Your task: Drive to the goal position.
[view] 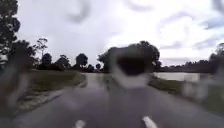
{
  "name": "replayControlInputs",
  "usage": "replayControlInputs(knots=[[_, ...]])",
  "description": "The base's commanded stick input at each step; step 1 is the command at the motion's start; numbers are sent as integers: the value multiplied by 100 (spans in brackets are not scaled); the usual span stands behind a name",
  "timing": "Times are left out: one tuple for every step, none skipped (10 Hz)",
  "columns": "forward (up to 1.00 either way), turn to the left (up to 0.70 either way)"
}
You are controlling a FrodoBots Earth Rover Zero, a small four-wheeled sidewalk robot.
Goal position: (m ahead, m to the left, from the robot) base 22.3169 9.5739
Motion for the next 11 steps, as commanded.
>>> replayControlInputs(knots=[[85, 0], [85, 0], [85, 0], [85, 0], [85, 0], [85, 0], [85, 0], [85, 0], [85, 0], [85, 0], [85, 0]])
